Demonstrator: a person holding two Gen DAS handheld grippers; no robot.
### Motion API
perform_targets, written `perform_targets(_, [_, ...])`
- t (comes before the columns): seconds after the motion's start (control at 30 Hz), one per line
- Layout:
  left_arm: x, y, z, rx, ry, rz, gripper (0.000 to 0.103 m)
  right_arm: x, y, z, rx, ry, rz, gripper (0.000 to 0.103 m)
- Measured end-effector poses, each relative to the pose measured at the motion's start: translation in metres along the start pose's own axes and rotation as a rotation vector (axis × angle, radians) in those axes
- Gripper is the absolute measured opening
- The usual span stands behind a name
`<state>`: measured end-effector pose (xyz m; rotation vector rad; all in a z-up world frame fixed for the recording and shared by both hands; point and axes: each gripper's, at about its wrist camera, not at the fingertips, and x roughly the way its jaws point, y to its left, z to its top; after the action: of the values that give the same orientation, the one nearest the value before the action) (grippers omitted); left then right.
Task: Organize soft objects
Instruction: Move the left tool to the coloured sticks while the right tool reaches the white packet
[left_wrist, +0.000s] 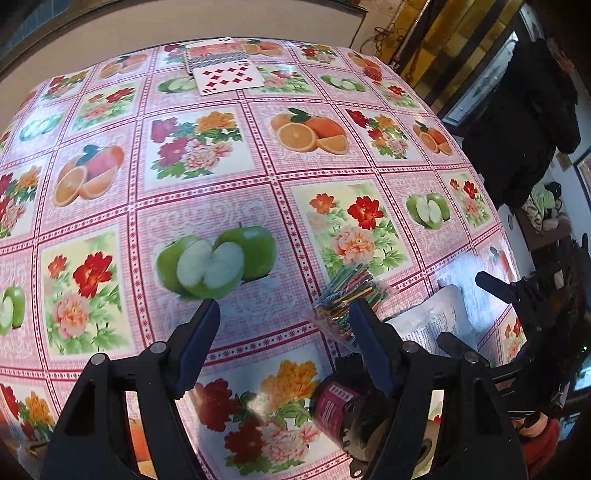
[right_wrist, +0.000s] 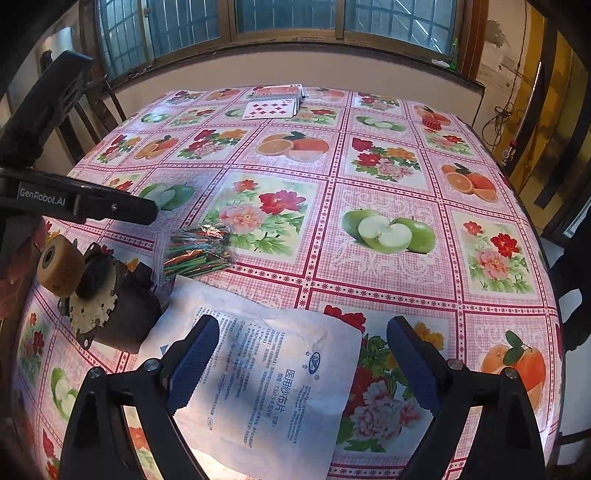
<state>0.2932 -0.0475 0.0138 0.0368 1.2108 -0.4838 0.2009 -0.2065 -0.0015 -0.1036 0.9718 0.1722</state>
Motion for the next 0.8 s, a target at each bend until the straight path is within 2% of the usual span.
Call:
perform_targets(0.17, [0.009,-0.026,0.01,0.117,0.049,-0.02,0.072,-0.005,0.002,-0.001,-0.097,0.028,0.069,0.094])
perform_targets(0.43, [0.032,-0.049,0.017,0.239,0.155,-0.029,0.072,-0.005,0.014,-0.005,-0.388,0.043,0.221,0.095])
perform_targets(0.6, [0.042,-0.061,0.014,0.322,0.212,-0.01,0.072,0.002,0.027,-0.004,-0.532,0.058,0.257,0.097])
perform_targets(0.67, [0.046,-0.062,0.013,0.333,0.231,-0.007,0.072,0.009,0.032,-0.004,-0.591,0.09,0.277,0.098])
perform_targets(0.73, [0.046,-0.062,0.013,0.347,0.237,-0.011,0.072,0.016,0.035,-0.003,-0.629,0.107,0.27,0.098])
perform_targets(0.8, [0.046,-0.061,0.015,0.347,0.244,-0.015,0.072,0.021,0.031,-0.001,-0.611,0.142,0.333,0.099])
